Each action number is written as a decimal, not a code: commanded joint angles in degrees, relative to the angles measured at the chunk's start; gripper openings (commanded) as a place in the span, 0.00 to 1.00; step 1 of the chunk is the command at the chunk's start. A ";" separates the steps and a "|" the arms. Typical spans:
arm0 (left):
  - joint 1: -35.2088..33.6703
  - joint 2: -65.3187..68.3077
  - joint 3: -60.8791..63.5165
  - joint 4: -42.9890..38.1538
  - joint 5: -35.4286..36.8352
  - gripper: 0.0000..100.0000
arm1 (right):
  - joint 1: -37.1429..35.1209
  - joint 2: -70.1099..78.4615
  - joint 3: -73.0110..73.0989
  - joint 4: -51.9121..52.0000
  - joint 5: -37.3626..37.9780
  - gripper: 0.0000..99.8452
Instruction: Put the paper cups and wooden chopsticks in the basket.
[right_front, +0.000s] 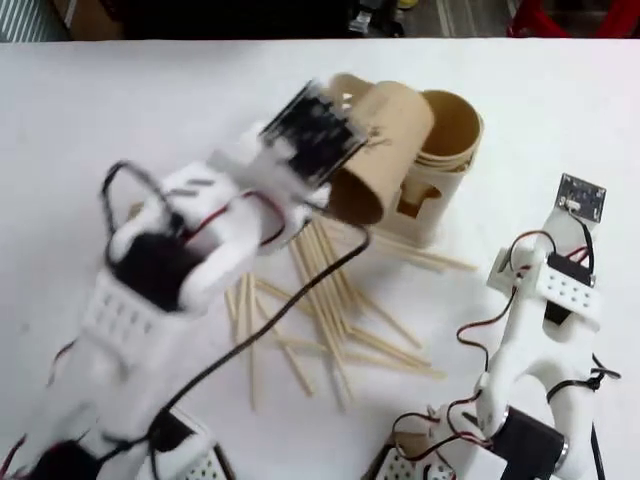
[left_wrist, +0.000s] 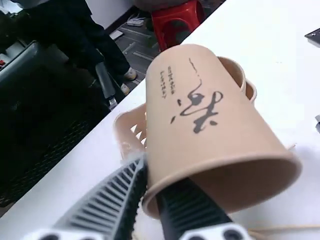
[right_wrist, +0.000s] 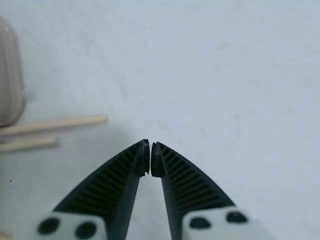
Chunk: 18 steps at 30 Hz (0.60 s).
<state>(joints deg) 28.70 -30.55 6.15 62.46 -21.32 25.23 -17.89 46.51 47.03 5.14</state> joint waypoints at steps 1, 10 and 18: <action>1.10 10.51 -10.20 0.18 0.26 0.02 | 0.22 -2.15 -0.18 -0.75 -0.35 0.02; 0.92 25.36 -22.42 1.76 0.26 0.02 | -0.48 -2.51 0.97 -0.75 -0.35 0.02; 0.84 30.11 -29.45 1.76 0.70 0.13 | -2.33 -2.59 1.58 -0.75 -0.35 0.02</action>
<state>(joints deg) 29.41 -0.48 -18.73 64.04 -21.23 23.56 -18.24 48.44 47.03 5.14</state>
